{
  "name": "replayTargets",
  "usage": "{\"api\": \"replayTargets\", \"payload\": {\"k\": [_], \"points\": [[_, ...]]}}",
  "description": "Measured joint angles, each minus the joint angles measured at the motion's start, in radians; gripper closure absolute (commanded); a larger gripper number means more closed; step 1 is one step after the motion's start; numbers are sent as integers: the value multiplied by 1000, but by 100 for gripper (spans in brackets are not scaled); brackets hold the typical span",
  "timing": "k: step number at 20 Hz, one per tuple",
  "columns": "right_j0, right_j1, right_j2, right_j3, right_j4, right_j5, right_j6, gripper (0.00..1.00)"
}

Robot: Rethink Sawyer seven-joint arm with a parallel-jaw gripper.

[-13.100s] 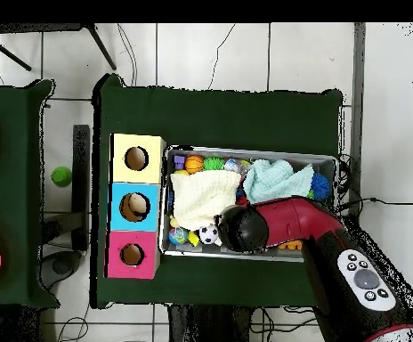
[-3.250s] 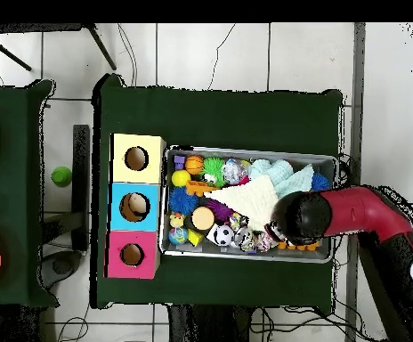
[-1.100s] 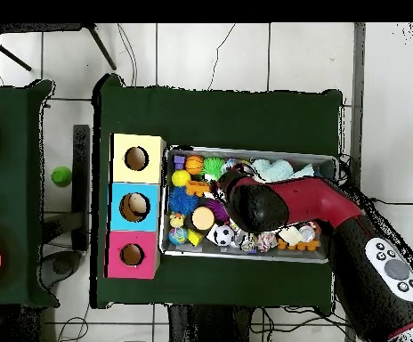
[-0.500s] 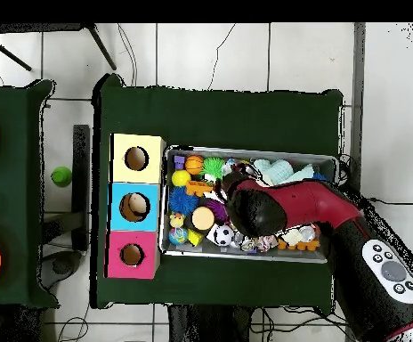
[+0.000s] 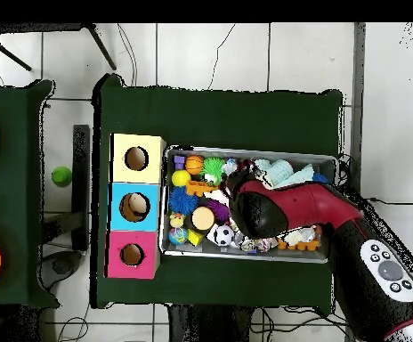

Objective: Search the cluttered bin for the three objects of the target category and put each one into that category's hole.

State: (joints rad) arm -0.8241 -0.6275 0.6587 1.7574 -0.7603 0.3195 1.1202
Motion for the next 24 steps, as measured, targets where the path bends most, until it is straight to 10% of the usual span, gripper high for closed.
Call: {"api": "replayTargets", "payload": {"k": [24], "points": [[88,101,-130,-110,-59,-20,0,0]]}}
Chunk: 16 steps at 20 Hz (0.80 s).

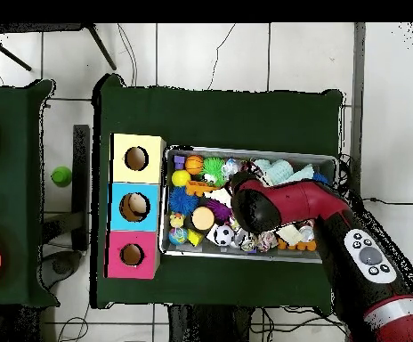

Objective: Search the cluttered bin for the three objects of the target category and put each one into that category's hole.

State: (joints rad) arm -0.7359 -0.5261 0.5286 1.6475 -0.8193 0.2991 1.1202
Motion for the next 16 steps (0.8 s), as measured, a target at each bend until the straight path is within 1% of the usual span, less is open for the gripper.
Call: {"api": "replayTargets", "payload": {"k": [7,16], "points": [[20,15,-16,-23,0,0,0,0],[72,26,-66,-60,-1,2,0,0]]}}
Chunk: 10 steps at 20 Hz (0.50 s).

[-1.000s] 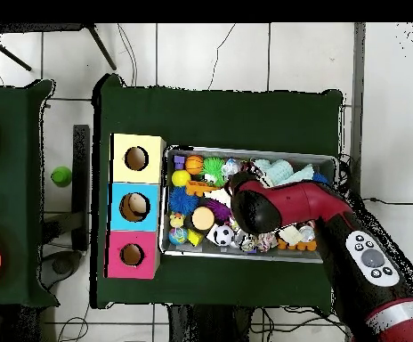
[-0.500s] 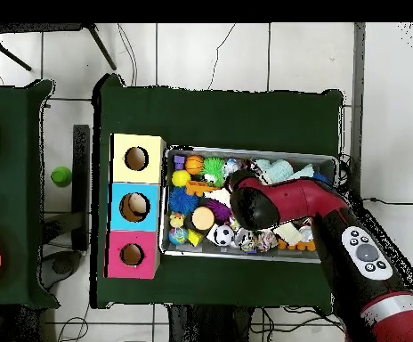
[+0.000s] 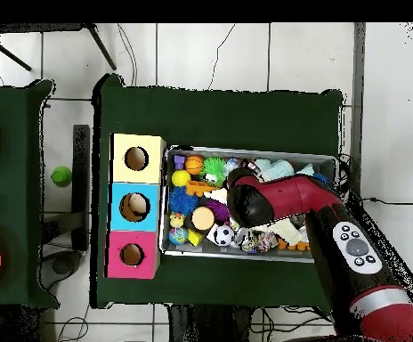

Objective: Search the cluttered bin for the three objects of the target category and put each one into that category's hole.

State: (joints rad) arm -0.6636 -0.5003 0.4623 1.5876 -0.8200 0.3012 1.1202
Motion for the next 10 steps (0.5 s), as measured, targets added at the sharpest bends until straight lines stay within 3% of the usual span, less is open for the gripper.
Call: {"api": "replayTargets", "payload": {"k": [6,7,10], "points": [[39,-1,-27,-25,2,41,0,0],[57,-2,-37,-39,5,72,0,100],[64,-2,-40,-42,7,88,0,100]]}}
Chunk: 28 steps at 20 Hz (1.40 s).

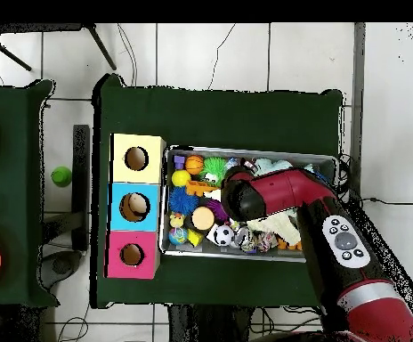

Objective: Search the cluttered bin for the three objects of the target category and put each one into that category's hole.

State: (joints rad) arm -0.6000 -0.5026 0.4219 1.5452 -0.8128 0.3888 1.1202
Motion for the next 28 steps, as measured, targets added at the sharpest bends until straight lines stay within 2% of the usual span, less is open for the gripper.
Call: {"api": "replayTargets", "payload": {"k": [8,19,23,28], "points": [[24,-1,-8,-28,6,65,0,100],[22,-5,-12,-29,30,75,0,100],[6,-18,-11,-19,60,93,0,100],[-47,-72,-8,22,111,142,0,100]]}}
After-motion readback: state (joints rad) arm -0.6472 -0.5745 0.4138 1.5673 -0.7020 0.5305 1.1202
